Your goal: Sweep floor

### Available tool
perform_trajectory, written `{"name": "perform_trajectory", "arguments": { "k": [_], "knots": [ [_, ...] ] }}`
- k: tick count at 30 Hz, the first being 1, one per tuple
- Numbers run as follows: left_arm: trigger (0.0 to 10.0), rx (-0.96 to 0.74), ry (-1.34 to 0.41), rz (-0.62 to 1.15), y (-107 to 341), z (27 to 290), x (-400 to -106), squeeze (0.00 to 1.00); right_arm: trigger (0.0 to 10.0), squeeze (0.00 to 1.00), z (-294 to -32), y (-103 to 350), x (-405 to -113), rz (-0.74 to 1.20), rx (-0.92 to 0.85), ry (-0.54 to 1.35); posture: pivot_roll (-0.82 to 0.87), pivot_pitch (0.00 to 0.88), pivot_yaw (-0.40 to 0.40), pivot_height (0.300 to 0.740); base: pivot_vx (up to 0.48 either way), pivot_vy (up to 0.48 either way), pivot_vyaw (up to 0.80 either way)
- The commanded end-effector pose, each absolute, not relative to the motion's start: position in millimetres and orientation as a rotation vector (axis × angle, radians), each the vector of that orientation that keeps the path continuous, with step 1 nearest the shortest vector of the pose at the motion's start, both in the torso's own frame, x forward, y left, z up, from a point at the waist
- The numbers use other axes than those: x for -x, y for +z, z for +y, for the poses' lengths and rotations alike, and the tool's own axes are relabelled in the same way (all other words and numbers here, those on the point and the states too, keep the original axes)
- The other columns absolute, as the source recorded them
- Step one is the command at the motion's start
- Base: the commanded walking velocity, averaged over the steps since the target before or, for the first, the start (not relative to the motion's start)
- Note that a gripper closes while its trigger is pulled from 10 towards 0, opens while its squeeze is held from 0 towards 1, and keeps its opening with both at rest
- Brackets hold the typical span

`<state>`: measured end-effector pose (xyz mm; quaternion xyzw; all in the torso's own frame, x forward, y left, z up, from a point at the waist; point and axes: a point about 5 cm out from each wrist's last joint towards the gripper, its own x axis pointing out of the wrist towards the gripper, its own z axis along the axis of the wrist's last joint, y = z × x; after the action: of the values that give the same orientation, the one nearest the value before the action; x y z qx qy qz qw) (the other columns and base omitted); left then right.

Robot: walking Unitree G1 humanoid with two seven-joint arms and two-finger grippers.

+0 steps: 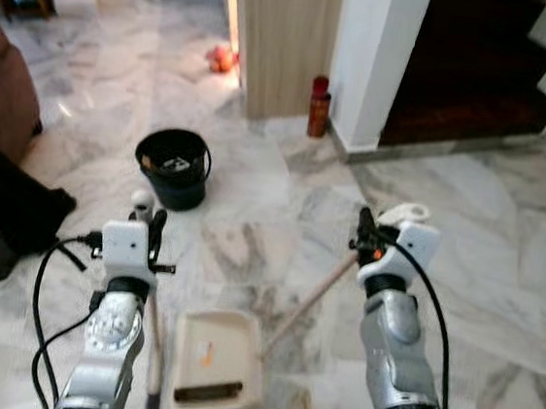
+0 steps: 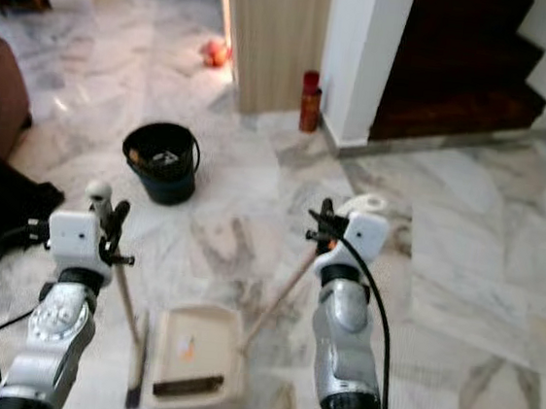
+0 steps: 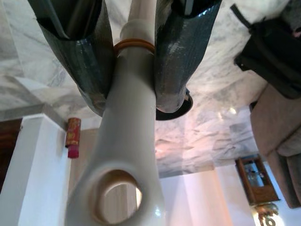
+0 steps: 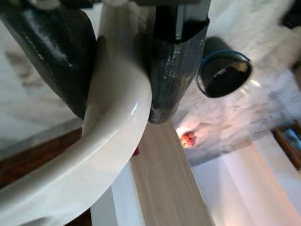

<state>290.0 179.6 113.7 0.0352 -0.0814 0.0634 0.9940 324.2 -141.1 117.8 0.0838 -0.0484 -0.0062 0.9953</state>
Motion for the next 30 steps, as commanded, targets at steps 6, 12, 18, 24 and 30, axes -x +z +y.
{"name": "perform_trajectory", "arguments": {
  "k": [6,12,18,24,30],
  "knots": [
    [10.0,-0.07,0.117,-0.231,125.5,178.4,-289.2,0.0,10.0,0.0,-136.5,126.4,-326.5,-0.129,-0.175,0.004,0.1,0.087,0.041,0.74,0.0,0.0,0.0],
    [10.0,-0.071,0.12,-0.216,124.5,179.4,-290.3,0.0,10.0,0.0,-136.6,126.5,-326.6,-0.128,-0.174,0.006,0.1,0.088,0.042,0.74,0.0,0.0,0.0],
    [10.0,-0.074,0.126,-0.207,123.5,180.8,-290.9,0.0,10.0,0.0,-135.3,125.9,-326.7,-0.124,-0.174,0.013,0.1,0.088,0.041,0.74,0.099,0.0,0.0],
    [10.0,-0.075,0.128,-0.202,122.9,181.7,-291.1,0.0,10.0,0.0,-134.4,125.7,-327.2,-0.122,-0.177,0.018,0.1,0.089,0.044,0.74,0.306,0.0,0.0],
    [10.0,-0.076,0.129,-0.2,122.7,181.5,-291.3,0.0,10.0,0.0,-134.1,125.4,-327.1,-0.119,-0.177,0.024,0.1,0.088,0.045,0.74,0.309,0.0,0.0]
  ]
}}
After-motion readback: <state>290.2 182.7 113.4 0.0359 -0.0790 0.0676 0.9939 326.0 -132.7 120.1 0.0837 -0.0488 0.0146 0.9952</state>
